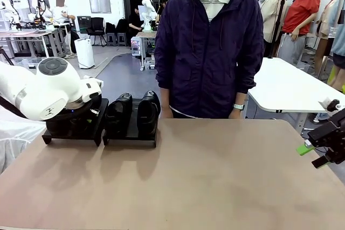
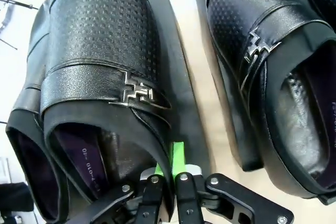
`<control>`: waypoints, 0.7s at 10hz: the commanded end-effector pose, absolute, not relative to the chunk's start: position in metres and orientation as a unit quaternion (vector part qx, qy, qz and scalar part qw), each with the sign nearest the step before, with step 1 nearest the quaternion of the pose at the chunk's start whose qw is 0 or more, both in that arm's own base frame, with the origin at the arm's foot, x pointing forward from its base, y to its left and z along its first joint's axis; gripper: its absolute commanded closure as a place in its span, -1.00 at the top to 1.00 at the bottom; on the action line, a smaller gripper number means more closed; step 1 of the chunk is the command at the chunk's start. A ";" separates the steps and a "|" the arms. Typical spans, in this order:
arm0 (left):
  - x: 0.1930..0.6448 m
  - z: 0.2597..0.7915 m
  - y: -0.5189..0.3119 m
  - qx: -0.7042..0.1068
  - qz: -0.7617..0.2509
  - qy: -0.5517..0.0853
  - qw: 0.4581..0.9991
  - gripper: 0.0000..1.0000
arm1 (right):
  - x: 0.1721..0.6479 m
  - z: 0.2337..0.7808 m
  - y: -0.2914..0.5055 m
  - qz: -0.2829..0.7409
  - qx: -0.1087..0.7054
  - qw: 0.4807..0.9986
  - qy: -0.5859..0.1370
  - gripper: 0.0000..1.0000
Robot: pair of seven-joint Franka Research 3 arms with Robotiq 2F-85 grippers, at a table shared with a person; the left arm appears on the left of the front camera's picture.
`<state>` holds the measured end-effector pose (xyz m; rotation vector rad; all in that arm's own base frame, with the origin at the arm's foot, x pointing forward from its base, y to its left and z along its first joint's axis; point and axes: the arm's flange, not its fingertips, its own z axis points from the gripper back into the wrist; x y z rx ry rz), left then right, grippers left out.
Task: Organize the shoes by placing them on the stand.
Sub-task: Place the Shoe from the middle of the table onto the Shoes Stand.
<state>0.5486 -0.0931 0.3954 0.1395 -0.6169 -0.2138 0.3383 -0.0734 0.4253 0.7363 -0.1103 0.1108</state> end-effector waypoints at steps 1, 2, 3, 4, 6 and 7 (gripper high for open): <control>0.555 0.395 -0.094 0.067 -0.096 -0.305 0.945 -1.00 | 0.340 0.425 -0.074 0.064 0.373 0.923 -0.065 1.00; 0.555 0.395 -0.095 0.064 -0.098 -0.303 0.946 -0.71 | 0.340 0.425 -0.074 0.064 0.373 0.923 -0.065 1.00; 0.555 0.393 -0.094 0.064 -0.099 -0.302 0.946 0.39 | 0.340 0.425 -0.074 0.064 0.373 0.923 -0.065 1.00; 0.554 0.394 -0.093 0.061 -0.098 -0.303 0.946 1.00 | 0.340 0.425 -0.074 0.064 0.373 0.923 -0.065 1.00; 0.544 0.408 -0.090 0.049 -0.079 -0.315 0.944 1.00 | 0.340 0.425 -0.074 0.064 0.373 0.923 -0.065 1.00; 0.537 0.418 -0.088 0.046 -0.062 -0.327 0.942 1.00 | 0.340 0.425 -0.074 0.064 0.373 0.923 -0.065 1.00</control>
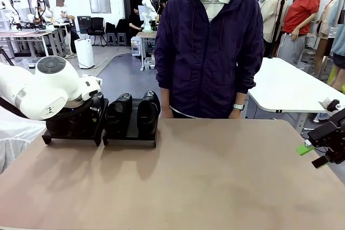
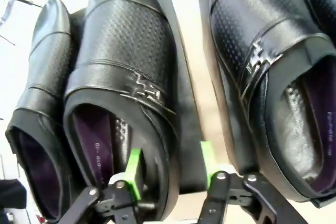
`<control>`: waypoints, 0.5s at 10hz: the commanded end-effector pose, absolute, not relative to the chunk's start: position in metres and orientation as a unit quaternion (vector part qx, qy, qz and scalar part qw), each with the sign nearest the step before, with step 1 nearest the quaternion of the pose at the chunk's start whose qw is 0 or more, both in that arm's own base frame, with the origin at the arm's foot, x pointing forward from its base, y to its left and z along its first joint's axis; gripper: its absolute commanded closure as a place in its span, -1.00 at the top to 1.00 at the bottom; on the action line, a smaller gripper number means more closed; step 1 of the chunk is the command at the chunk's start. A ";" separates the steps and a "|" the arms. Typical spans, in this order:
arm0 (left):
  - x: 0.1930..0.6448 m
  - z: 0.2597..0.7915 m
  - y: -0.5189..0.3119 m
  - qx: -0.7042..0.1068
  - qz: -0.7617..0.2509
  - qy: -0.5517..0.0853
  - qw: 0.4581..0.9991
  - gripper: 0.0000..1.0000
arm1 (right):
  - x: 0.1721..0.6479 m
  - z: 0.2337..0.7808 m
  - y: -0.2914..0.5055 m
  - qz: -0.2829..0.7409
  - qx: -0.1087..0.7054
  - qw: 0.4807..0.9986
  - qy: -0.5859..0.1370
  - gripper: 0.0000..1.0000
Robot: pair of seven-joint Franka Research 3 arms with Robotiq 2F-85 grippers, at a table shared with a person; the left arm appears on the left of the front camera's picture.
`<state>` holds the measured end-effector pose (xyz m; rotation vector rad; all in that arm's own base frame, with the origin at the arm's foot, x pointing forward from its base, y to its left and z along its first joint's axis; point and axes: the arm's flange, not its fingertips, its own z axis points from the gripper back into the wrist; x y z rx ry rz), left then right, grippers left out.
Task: Organize the shoes by placing them on the stand.
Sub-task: Place the Shoe from the middle of the table onto the Shoes Stand.
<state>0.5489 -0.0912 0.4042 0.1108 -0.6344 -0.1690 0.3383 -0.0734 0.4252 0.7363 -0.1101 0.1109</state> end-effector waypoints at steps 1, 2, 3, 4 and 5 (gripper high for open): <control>0.524 0.432 -0.084 0.044 -0.039 -0.338 0.939 1.00 | 0.340 0.425 -0.074 0.064 0.373 0.923 -0.065 1.00; 0.503 0.452 -0.080 0.041 -0.008 -0.347 0.937 1.00 | 0.340 0.425 -0.074 0.064 0.373 0.923 -0.065 1.00; 0.480 0.471 -0.079 0.031 0.003 -0.360 0.933 1.00 | 0.340 0.425 -0.074 0.064 0.373 0.923 -0.065 1.00; 0.446 0.492 -0.083 -0.022 -0.027 -0.356 0.934 1.00 | 0.340 0.425 -0.074 0.064 0.373 0.923 -0.065 1.00; 0.409 0.508 -0.083 -0.058 -0.046 -0.332 0.940 1.00 | 0.340 0.425 -0.074 0.064 0.373 0.923 -0.065 1.00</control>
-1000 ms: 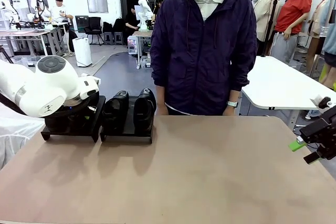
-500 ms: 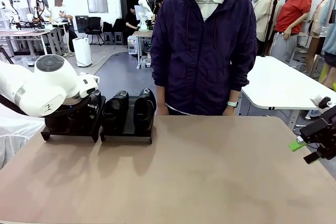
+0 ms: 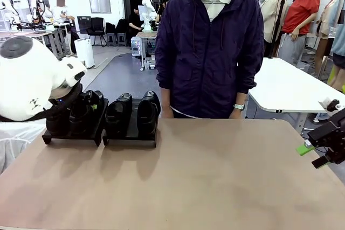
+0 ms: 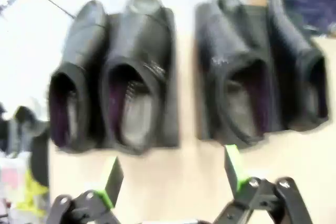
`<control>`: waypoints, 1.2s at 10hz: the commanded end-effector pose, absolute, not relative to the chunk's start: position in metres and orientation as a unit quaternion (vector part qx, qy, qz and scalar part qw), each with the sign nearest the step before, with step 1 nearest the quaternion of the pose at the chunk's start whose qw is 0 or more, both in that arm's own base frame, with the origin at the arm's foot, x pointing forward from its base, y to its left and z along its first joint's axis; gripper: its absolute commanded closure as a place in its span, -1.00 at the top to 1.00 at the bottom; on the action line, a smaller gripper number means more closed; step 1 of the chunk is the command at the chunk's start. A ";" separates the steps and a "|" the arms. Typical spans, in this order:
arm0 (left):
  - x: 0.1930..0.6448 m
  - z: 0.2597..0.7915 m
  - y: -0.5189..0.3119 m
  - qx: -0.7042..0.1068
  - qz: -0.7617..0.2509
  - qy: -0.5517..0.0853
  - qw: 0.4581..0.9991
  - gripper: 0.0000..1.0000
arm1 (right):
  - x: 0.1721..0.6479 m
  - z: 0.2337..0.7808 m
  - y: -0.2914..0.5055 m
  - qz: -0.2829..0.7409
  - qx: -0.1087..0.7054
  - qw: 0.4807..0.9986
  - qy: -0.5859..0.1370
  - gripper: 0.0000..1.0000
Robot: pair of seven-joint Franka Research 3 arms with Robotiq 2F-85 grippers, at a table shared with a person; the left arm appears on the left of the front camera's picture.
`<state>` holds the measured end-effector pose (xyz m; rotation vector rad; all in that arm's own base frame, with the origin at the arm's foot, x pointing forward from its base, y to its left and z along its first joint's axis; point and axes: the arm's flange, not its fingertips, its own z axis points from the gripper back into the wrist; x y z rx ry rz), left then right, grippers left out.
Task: Organize the shoes by placing them on the stand.
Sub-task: Place the Shoe from the middle of the table onto the Shoes Stand.
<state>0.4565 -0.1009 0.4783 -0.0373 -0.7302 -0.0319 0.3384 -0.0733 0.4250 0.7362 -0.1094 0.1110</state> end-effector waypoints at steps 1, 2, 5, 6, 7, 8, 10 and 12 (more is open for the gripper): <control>0.373 0.518 -0.079 -0.094 -0.082 -0.317 0.940 1.00 | 0.340 0.425 -0.074 0.064 0.373 0.923 -0.065 1.00; 0.331 0.524 -0.076 -0.158 -0.182 -0.293 0.925 1.00 | 0.340 0.425 -0.074 0.064 0.373 0.923 -0.065 1.00; 0.296 0.513 -0.054 -0.233 -0.292 -0.186 0.909 1.00 | 0.340 0.425 -0.074 0.064 0.373 0.923 -0.065 1.00; 0.309 0.501 -0.037 -0.240 -0.264 -0.122 0.926 1.00 | 0.340 0.425 -0.074 0.064 0.373 0.923 -0.065 1.00; 0.318 0.486 -0.020 -0.219 -0.232 -0.066 0.946 1.00 | 0.340 0.425 -0.074 0.064 0.373 0.923 -0.065 1.00; 0.325 0.470 -0.009 -0.204 -0.238 0.001 0.950 1.00 | 0.340 0.425 -0.074 0.064 0.373 0.923 -0.065 1.00; 0.325 0.455 0.003 -0.228 -0.205 -0.001 0.952 1.00 | 0.340 0.425 -0.074 0.064 0.373 0.923 -0.065 1.00; 0.318 0.438 0.013 -0.218 -0.187 0.011 0.958 1.00 | 0.340 0.425 -0.074 0.064 0.373 0.923 -0.065 1.00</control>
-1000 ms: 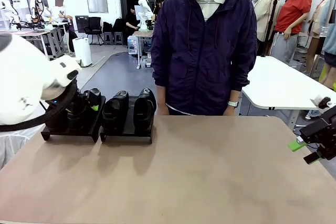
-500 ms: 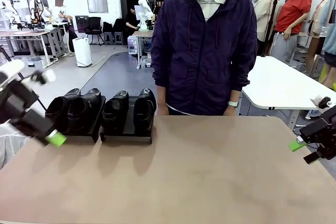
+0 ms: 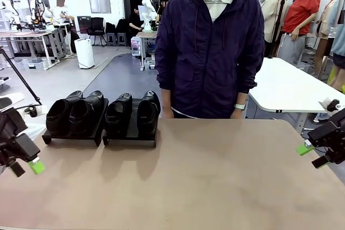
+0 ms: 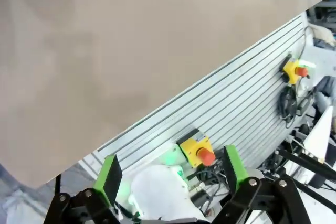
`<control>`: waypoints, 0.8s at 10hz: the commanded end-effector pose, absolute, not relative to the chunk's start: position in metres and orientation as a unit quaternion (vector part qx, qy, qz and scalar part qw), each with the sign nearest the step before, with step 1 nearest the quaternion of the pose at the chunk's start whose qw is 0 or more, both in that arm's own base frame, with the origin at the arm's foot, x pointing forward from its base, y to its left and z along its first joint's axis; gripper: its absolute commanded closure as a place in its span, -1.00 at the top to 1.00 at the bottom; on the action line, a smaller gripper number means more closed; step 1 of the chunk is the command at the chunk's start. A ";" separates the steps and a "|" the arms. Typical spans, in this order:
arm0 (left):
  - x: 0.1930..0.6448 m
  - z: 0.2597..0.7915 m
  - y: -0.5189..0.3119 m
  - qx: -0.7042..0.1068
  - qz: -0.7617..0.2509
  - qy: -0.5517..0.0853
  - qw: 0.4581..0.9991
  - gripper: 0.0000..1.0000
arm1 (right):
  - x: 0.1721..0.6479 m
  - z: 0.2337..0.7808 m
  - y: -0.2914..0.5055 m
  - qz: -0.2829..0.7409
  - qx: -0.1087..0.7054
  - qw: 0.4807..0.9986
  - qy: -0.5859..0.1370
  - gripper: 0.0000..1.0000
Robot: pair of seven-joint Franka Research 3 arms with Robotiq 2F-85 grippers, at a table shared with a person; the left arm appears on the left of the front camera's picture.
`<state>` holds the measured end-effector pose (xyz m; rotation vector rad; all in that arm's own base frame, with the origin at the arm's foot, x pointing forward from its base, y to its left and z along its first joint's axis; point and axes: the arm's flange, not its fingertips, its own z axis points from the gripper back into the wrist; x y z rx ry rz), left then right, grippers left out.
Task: Organize the shoes by placing them on the stand.
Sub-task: Place the Shoe from the middle of the table onto the Shoes Stand.
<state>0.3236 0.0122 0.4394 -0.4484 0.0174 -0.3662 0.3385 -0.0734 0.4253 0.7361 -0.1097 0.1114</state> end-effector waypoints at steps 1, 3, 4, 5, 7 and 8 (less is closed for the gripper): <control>0.318 0.438 0.013 -0.218 -0.187 0.011 0.958 1.00 | 0.340 0.425 -0.074 0.064 0.373 0.923 -0.065 1.00; 0.318 0.438 0.013 -0.218 -0.187 0.011 0.958 1.00 | 0.340 0.425 -0.074 0.064 0.373 0.923 -0.065 1.00; 0.318 0.438 0.013 -0.218 -0.187 0.011 0.958 1.00 | 0.340 0.425 -0.074 0.064 0.373 0.923 -0.065 1.00; 0.318 0.438 0.013 -0.218 -0.187 0.011 0.958 1.00 | 0.340 0.425 -0.074 0.064 0.373 0.923 -0.065 1.00; 0.318 0.438 0.013 -0.218 -0.187 0.011 0.958 1.00 | 0.340 0.425 -0.074 0.064 0.373 0.923 -0.065 1.00; 0.318 0.438 0.013 -0.218 -0.187 0.011 0.958 1.00 | 0.340 0.425 -0.074 0.064 0.373 0.923 -0.065 1.00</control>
